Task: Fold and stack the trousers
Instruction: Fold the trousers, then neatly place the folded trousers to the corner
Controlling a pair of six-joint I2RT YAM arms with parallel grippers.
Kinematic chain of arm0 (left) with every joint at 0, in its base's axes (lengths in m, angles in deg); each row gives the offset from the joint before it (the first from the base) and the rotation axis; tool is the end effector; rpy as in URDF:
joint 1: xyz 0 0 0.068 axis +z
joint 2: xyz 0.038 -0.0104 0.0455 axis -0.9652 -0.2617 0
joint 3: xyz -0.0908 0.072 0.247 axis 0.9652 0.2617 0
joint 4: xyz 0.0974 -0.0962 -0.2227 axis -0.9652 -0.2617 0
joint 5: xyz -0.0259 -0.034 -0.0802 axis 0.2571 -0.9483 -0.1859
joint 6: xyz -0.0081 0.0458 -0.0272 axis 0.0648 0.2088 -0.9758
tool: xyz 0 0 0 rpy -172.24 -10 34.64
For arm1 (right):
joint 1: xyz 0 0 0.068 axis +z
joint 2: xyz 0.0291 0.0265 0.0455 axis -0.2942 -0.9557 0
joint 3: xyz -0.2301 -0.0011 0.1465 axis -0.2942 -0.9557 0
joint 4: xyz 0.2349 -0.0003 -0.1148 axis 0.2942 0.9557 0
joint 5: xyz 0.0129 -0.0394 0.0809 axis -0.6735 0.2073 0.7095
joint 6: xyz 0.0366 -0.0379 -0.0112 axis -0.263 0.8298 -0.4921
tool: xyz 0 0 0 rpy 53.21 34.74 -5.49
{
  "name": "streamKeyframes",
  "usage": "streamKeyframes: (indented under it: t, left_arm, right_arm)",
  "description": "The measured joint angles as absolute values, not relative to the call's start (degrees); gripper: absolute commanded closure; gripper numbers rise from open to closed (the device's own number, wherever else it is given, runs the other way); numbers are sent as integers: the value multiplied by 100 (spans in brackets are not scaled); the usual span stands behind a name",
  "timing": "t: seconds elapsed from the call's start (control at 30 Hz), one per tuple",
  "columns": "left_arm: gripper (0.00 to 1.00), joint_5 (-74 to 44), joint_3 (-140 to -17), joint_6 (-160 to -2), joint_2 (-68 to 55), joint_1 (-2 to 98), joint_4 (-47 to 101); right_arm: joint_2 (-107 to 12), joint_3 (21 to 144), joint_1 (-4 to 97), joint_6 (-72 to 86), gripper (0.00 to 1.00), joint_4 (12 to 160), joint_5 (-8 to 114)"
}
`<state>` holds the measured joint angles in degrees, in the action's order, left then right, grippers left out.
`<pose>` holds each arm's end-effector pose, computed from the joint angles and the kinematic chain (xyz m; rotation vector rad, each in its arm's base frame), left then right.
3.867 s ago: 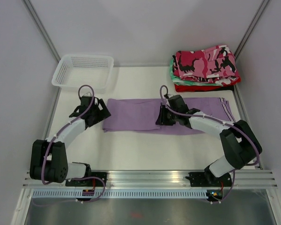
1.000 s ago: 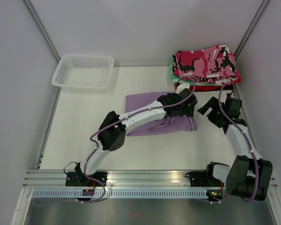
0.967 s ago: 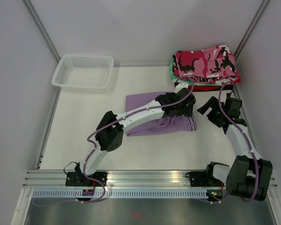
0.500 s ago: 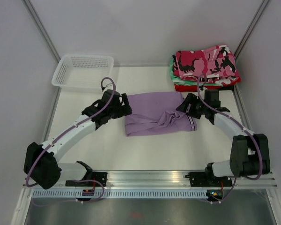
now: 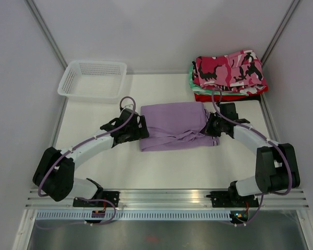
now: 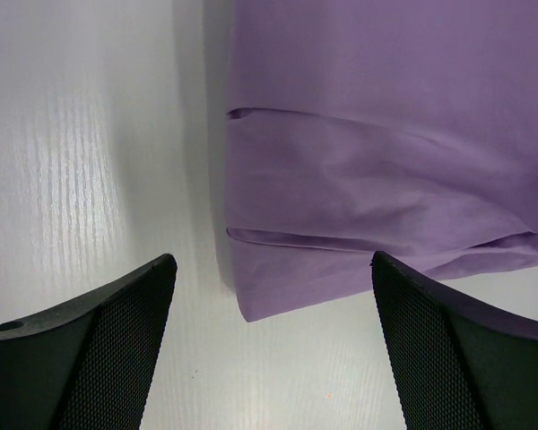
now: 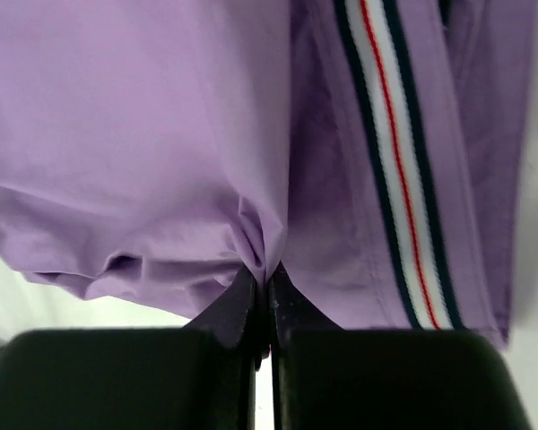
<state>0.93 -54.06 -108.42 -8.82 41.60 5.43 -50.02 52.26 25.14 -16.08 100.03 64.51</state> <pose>0.2346 -0.1479 0.2154 -0.1890 2.4677 -0.3979 0.2806 0.0513 0.1841 0.3427 2.5333 0.6768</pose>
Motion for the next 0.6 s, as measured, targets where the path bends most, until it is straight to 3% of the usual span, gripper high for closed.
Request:
streamKeyframes:
  t: [0.13, 0.23, 0.3, 0.33, 0.37, 0.43, 0.53, 0.6]
  left_arm:
    - [6, 54, -5410, -10842, -1123, 4164, 572]
    - [6, 32, -5478, -10831, -1232, 4197, 570]
    - [6, 14, -5579, -10800, -1324, 4238, 576]
    - [5, 12, -5633, -10783, -1363, 4265, 576]
    - [5, 8, -5686, -10763, -1407, 4297, 578]
    - [4, -16, -5778, -10717, -1472, 4367, 576]
    - [3, -137, -5911, -10619, -1534, 4483, 587]
    - [3, -226, -5963, -10547, -1577, 4536, 690]
  right_arm:
    - [-4464, 5169, 2501, -1249, 98, 10626, 6040]
    - [-4184, 5077, 2466, -976, 87, 10948, 5745]
    - [-4193, 4998, 2429, -838, 70, 11101, 5612]
    - [-4219, 4981, 2411, -794, 58, 11210, 5577]
    - [-4250, 4985, 2396, -766, 33, 11324, 5559]
    - [-4296, 5099, 2376, -705, 15, 11623, 5489]
    - [-4291, 5591, 2363, -611, 2, 11995, 5457]
    - [-4272, 6004, 2363, -550, 2, 12091, 5443]
